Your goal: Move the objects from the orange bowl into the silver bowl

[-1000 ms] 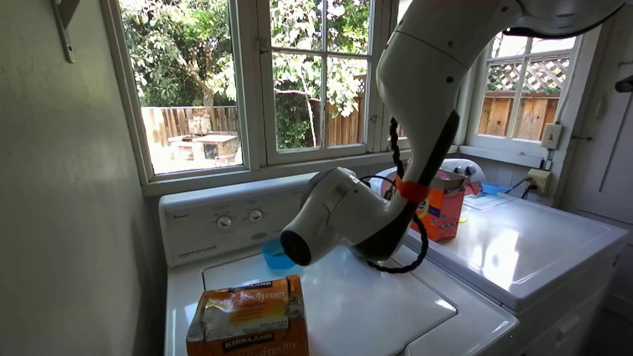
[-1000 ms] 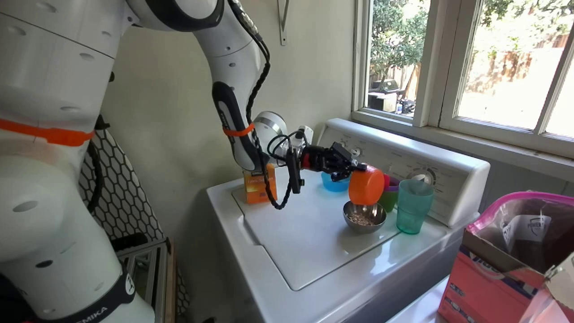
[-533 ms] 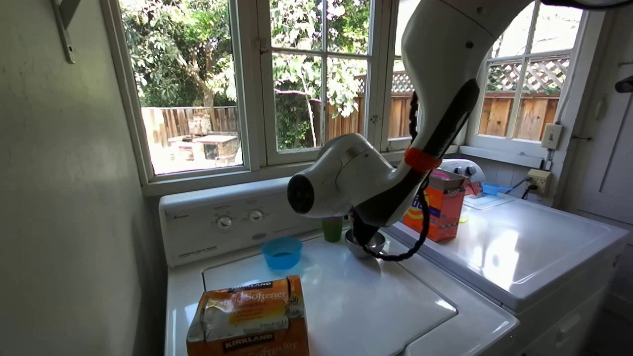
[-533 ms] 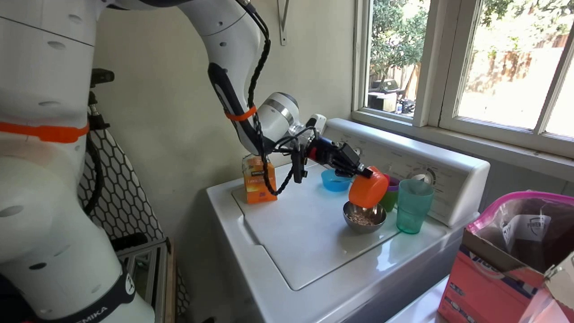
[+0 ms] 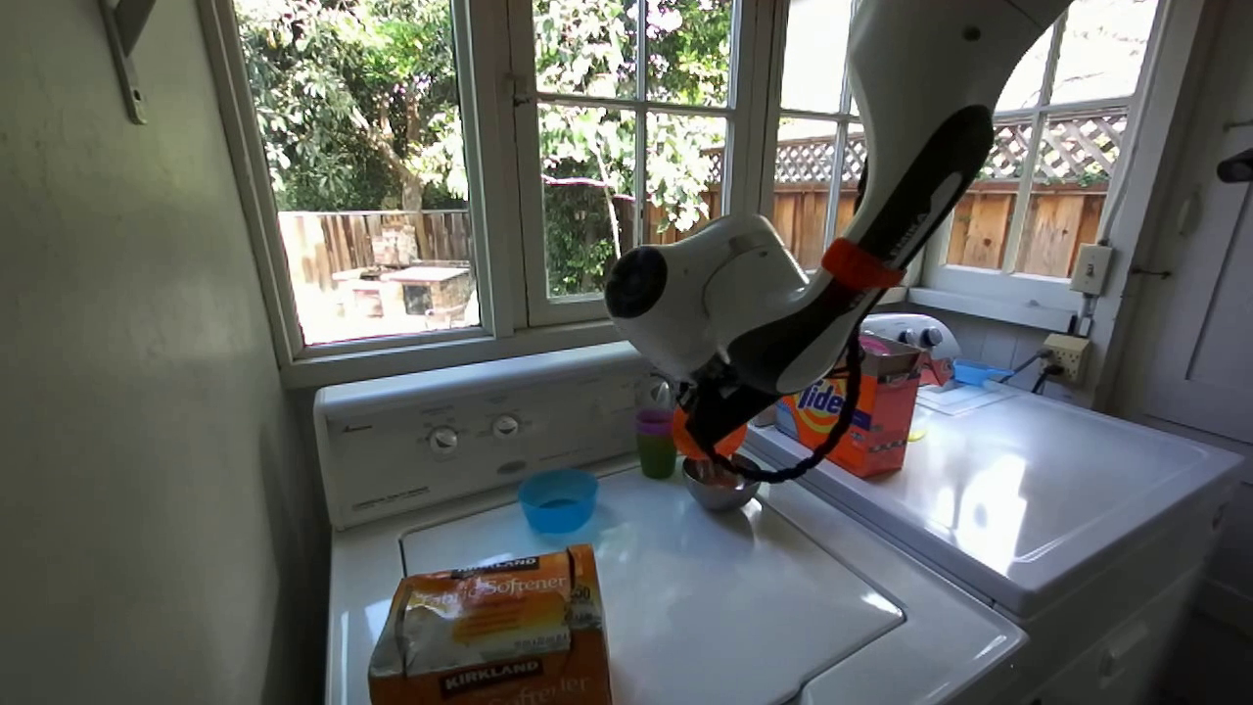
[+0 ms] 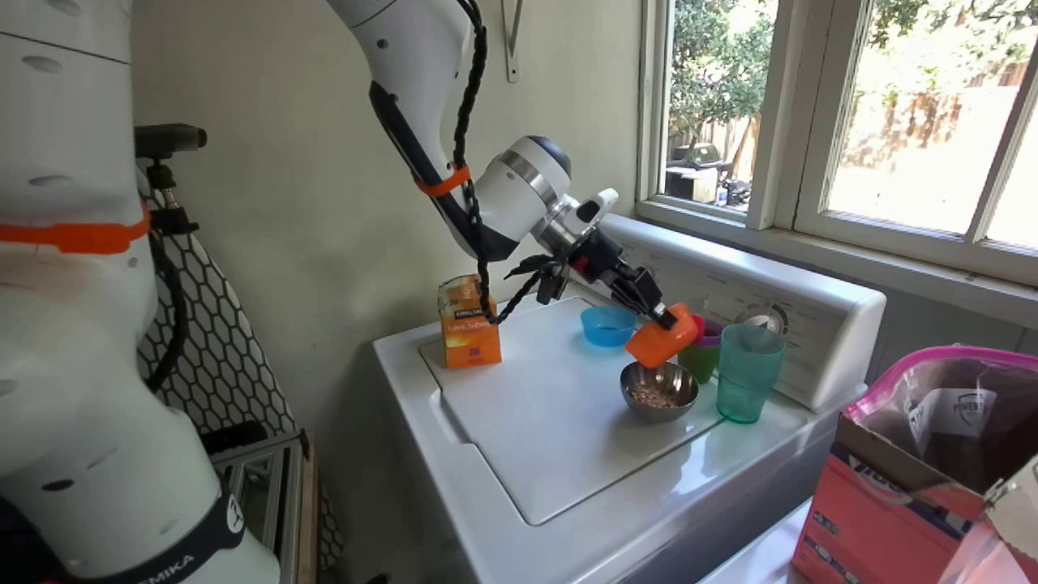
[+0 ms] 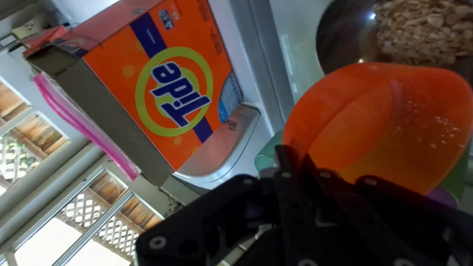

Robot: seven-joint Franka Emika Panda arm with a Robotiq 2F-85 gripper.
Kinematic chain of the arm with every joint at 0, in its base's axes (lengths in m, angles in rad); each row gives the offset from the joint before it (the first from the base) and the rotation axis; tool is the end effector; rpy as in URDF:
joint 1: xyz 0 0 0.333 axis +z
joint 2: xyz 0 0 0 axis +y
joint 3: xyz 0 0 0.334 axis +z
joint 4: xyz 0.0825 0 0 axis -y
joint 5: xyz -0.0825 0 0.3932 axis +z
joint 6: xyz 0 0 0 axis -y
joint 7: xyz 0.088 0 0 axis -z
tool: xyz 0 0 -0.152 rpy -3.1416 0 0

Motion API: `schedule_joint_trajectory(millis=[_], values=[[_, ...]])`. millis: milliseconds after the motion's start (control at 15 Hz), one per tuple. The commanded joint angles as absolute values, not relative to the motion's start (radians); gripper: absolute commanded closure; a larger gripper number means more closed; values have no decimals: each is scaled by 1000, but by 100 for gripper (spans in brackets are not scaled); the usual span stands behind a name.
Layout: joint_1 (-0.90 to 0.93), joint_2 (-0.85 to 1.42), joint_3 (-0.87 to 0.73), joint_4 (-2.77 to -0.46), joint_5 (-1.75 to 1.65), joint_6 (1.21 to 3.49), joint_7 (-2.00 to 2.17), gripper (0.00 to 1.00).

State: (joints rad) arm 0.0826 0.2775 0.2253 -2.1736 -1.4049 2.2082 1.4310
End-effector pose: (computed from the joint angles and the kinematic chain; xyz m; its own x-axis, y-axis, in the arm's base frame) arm 0.5722 0.1099 0.2492 0.8282 0.1352 0.5440 -0.2694 -0.7551 0.5977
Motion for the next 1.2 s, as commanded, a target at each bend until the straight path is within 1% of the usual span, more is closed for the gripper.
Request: schedule_joint_trajectory(millis=[0, 333, 600, 667, 733, 800, 1133], values=[[54, 185, 192, -2252, -1334, 2445, 1407, 98], [32, 107, 147, -2350, -1205, 2773, 1270, 98], [-5, 89, 190, -2473, -1017, 2949, 1047, 98], [-4, 101, 203, -2503, -955, 2972, 986, 98], [39, 110, 171, -2532, -873, 3002, 907, 98], [-3, 119, 226, -2552, -838, 3015, 879, 98], [-21, 164, 280, -2591, -671, 3090, 788, 98]])
